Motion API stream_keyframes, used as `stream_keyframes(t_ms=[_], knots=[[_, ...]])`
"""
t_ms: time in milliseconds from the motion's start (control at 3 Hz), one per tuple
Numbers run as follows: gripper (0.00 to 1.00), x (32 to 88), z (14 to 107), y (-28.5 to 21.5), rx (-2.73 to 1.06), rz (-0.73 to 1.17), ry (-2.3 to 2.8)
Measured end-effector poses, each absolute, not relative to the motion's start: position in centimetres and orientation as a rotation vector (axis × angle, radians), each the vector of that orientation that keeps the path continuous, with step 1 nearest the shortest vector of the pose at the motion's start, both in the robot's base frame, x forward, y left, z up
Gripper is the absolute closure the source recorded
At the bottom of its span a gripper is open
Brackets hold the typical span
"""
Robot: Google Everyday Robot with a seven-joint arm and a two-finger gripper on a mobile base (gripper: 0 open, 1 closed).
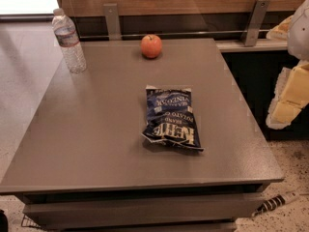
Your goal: Pick apple
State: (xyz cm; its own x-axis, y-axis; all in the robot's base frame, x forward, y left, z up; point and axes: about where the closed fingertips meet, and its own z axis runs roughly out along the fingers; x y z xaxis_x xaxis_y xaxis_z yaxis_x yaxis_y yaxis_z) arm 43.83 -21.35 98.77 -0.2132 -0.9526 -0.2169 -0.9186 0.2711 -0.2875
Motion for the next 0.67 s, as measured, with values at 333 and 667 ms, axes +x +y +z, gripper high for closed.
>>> stream_keyframes(t_ms=[333, 667], knots=[[0.00, 43.8, 98.8, -21.3, -1.703, -0.136, 2.200], [0.00, 46.1, 99.0, -21.6, -1.648, -0.113, 2.162]])
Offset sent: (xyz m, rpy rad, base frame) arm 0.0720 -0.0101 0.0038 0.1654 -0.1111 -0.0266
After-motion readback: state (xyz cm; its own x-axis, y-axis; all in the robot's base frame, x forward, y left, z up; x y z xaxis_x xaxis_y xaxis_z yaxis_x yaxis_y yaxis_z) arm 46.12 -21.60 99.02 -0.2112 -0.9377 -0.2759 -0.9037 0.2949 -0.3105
